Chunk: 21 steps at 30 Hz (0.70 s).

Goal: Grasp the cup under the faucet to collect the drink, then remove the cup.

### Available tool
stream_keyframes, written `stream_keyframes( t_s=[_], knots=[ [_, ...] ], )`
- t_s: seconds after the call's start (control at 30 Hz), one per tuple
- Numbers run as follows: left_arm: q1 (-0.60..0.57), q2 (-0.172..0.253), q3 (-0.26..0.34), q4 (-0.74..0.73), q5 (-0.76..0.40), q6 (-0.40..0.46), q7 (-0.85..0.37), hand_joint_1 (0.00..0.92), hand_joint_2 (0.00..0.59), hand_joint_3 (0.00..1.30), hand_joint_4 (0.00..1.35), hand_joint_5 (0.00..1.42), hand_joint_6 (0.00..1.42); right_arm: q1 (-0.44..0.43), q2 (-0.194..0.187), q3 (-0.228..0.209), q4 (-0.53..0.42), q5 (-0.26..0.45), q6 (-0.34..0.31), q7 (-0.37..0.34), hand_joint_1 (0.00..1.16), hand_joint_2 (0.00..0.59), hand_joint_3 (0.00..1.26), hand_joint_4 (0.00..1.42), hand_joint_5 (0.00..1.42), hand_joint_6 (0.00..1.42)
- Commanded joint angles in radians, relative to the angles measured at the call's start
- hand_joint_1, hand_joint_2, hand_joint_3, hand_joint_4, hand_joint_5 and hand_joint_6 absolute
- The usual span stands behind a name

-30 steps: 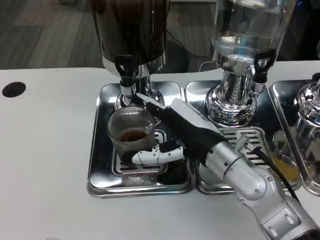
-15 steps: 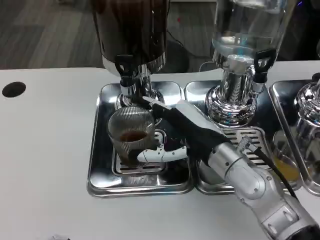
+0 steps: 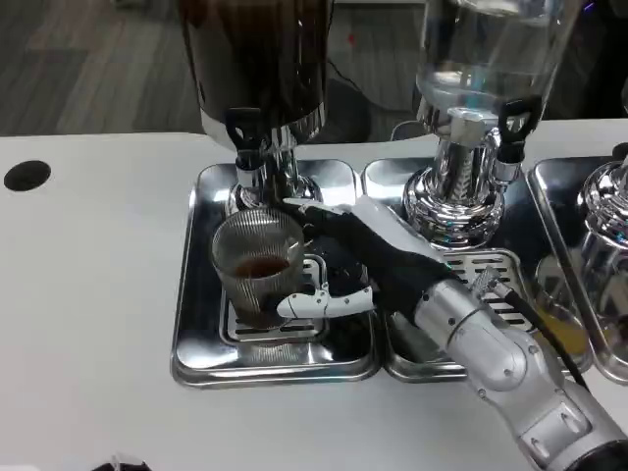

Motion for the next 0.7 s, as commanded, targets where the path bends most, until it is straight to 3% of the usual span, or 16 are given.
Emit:
stream_keyframes(
  t_s=[0.03, 0.7],
  knots=[
    [-0.003, -0.002, 0.005, -0.002, -0.01, 0.007, -0.008, 0.0, 0.07, 0.46, 0.43, 0.54, 0.75, -0.015, -0.001, 0.001, 0.01, -0.001, 0.002, 0.012, 0.66, 0.102, 0.14, 0.15, 0.2, 0.06],
    [0.035, -0.003, 0.049, 0.02, -0.054, -0.02, 0.001, 0.0, 0.08, 0.46, 0.45, 0.55, 0.75, -0.021, 0.052, 0.007, 0.02, -0.007, 0.051, -0.014, 0.62, 0.111, 0.1, 0.11, 0.15, 0.01]
  ],
)
